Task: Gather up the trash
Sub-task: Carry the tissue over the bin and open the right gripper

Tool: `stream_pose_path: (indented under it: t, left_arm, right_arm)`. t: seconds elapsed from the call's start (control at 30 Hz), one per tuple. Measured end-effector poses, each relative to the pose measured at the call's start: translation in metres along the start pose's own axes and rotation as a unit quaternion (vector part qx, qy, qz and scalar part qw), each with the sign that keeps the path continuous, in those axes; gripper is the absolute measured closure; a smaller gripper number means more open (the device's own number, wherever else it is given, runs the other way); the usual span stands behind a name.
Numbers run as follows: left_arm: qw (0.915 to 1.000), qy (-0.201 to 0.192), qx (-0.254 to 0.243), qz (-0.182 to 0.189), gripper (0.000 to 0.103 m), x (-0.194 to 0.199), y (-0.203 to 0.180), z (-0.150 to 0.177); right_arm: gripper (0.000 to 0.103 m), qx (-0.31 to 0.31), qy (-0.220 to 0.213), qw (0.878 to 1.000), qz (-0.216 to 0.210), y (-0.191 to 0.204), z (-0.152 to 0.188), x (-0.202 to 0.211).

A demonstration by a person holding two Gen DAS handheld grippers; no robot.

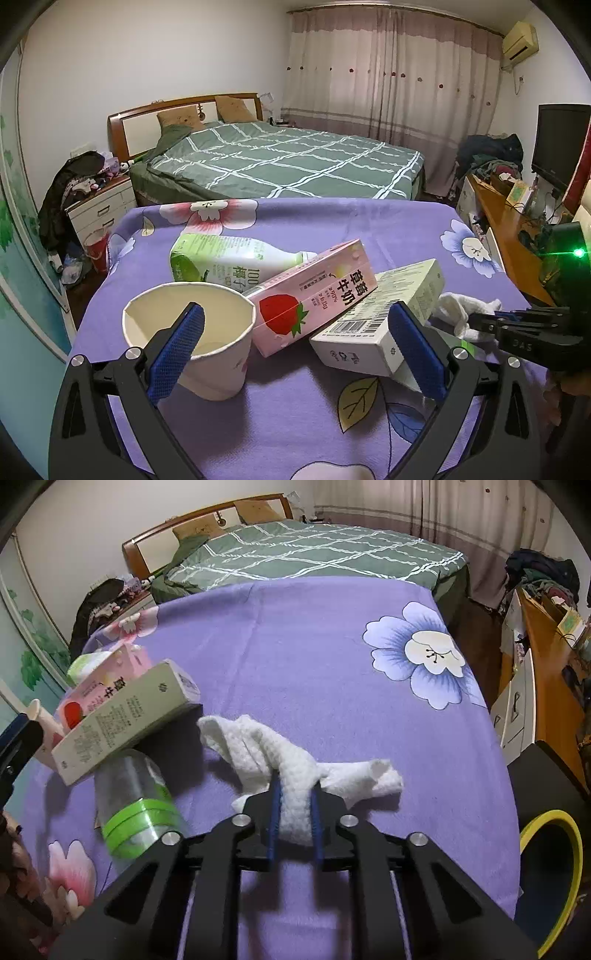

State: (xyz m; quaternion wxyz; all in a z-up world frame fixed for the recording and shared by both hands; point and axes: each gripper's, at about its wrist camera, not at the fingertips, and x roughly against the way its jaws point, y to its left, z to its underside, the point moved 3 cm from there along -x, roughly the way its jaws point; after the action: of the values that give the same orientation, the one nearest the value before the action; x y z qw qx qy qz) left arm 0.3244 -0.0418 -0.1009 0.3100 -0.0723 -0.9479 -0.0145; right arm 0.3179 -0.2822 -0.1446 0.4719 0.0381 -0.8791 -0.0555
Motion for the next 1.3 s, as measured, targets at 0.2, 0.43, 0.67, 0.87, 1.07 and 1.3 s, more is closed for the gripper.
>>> stream_pose_path:
  t: [0.2, 0.43, 0.67, 0.87, 1.07, 1.3]
  left_arm:
    - [1.0000, -0.003, -0.001, 0.004, 0.005, 0.003, -0.003, 0.001]
    - [0.9999, -0.009, -0.001, 0.011, 0.005, 0.008, -0.006, 0.001]
    - [0.9998, -0.008, -0.010, 0.016, 0.005, 0.008, -0.013, 0.001]
    - [0.9996, -0.007, -0.018, 0.021, 0.005, 0.008, -0.019, 0.002]
    - [0.9994, -0.008, -0.026, 0.022, 0.005, 0.007, -0.023, 0.003]
    - [0.9994, -0.008, -0.024, 0.025, 0.005, 0.008, -0.025, 0.003]
  right_arm:
    - [0.091, -0.028, -0.032, 0.999, -0.005, -0.018, 0.011, 0.035]
    - [0.091, -0.072, -0.068, 0.995, 0.023, -0.057, 0.032, 0.080]
    - [0.090, -0.125, -0.081, 0.986, 0.070, -0.110, 0.059, 0.107]
    - [0.090, -0.161, -0.074, 0.979, 0.102, -0.148, 0.089, 0.120]
    - [0.090, -0.198, -0.061, 0.969, 0.133, -0.184, 0.113, 0.124]
    - [0.078, -0.222, -0.054, 0.962, 0.153, -0.205, 0.123, 0.123]
